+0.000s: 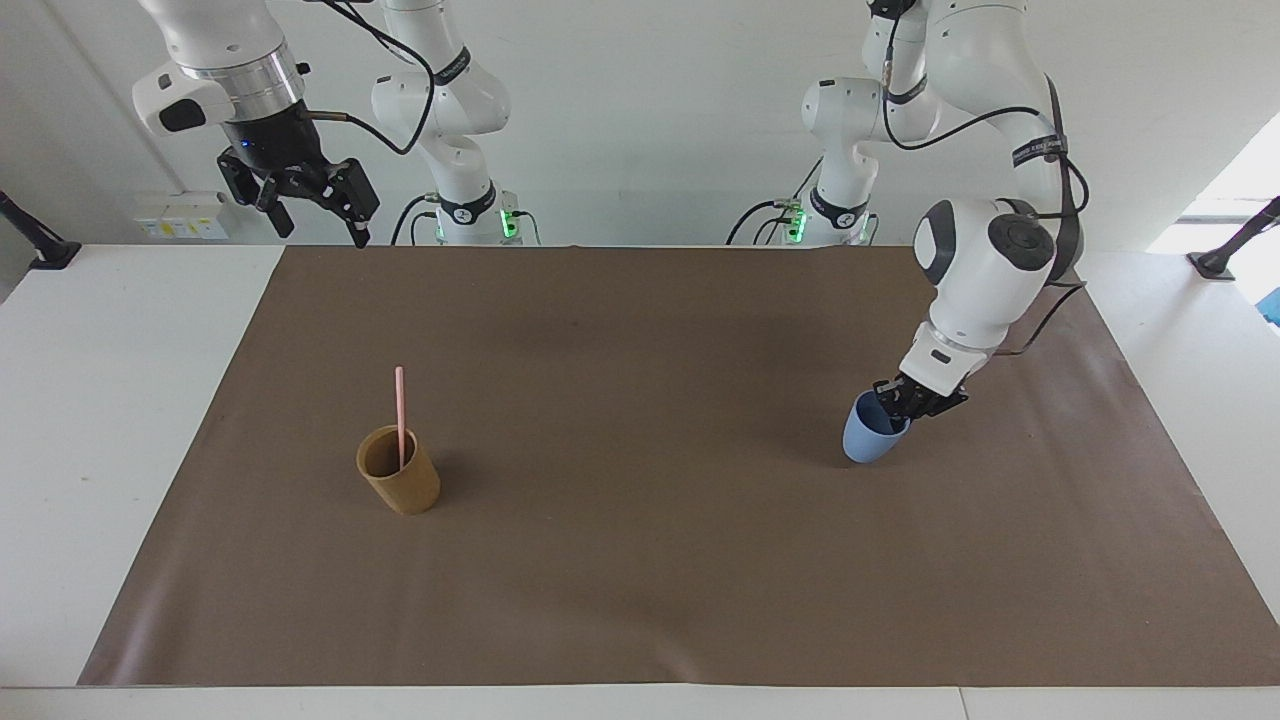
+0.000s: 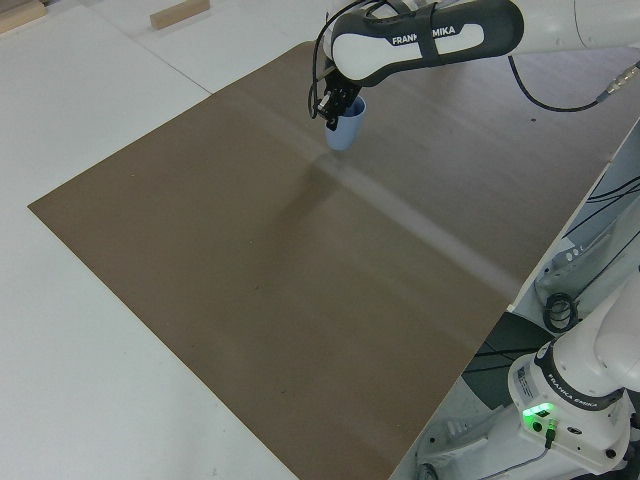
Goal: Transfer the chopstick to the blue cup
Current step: 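Reach the left gripper to the blue cup and grasp its rim, then slide the blue cup toward the table center while the right gripper reaches the tube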
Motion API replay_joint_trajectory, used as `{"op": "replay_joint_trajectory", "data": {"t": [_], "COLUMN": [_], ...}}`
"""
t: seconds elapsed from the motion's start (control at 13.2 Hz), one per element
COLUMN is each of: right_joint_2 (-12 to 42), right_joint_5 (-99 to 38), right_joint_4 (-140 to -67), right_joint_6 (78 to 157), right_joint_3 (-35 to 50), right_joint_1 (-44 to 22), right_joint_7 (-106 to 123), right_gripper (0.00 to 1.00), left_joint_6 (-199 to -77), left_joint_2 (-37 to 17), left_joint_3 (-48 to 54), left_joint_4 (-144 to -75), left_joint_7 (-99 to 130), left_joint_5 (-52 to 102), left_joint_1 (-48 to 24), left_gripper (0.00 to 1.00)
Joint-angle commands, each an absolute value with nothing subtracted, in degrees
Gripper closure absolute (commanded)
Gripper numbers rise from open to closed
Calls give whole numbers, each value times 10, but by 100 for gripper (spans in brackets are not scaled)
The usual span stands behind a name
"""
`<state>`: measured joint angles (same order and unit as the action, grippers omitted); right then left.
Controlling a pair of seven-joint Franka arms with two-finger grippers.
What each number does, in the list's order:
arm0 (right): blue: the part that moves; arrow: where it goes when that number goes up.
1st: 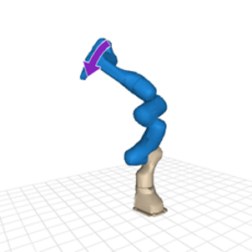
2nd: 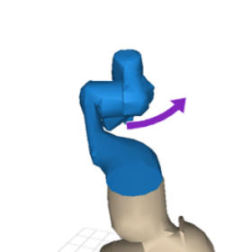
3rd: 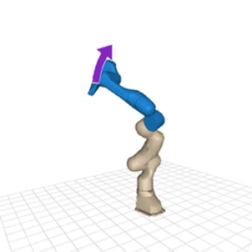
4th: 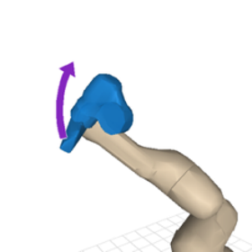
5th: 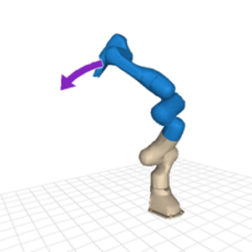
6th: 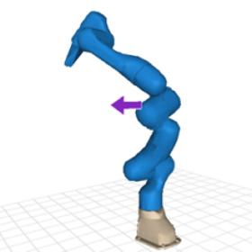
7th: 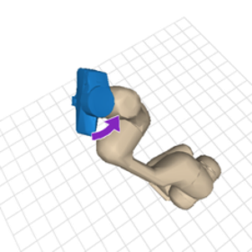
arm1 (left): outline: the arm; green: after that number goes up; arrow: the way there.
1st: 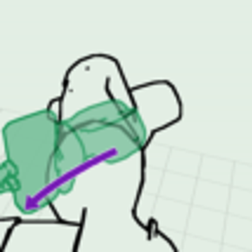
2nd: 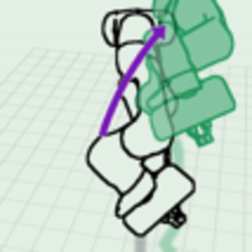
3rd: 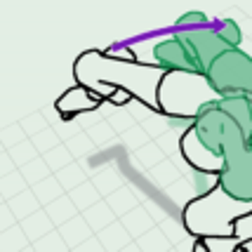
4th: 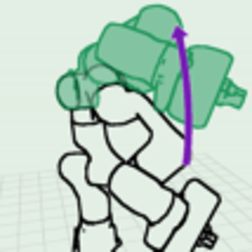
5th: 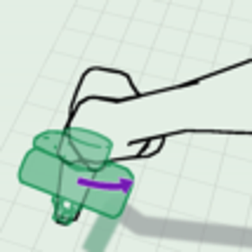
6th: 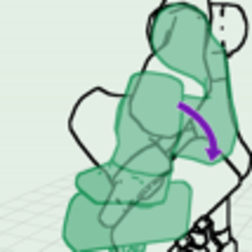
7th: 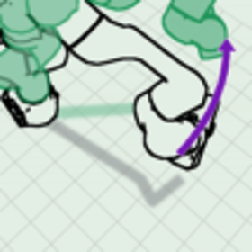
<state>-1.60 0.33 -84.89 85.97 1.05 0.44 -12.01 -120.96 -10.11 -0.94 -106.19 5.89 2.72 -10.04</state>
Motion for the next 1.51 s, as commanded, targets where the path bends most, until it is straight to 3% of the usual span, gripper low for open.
{"op": "replay_joint_trajectory", "data": {"t": [0.0,0.15,0.45,0.68,1.06,1.44], "right_joint_2": [-20,-20,-20,-20,-20,-21], "right_joint_5": [-8,-8,-8,-8,-8,-8], "right_joint_4": [-850,-850,-850,-850,-850,-853], "right_joint_6": [861,861,861,861,860,861], "right_joint_3": [16,16,16,16,15,17], "right_joint_1": [14,14,14,14,16,13], "right_joint_7": [-127,-127,-127,-127,-124,-105], "right_gripper": [0,0,0,0,0,0], "left_joint_6": [-1103,-1097,-1128,-1168,-1200,-1210], "left_joint_2": [-92,-93,-110,-187,-199,-279], "left_joint_3": [-11,1,2,2,6,4], "left_joint_4": [-964,-930,-929,-912,-916,-887], "left_joint_7": [67,145,196,284,302,388], "left_joint_5": [25,21,27,29,90,50], "left_joint_1": [-108,-149,-218,-292,-315,-384], "left_gripper": [100,100,100,100,100,100]}}
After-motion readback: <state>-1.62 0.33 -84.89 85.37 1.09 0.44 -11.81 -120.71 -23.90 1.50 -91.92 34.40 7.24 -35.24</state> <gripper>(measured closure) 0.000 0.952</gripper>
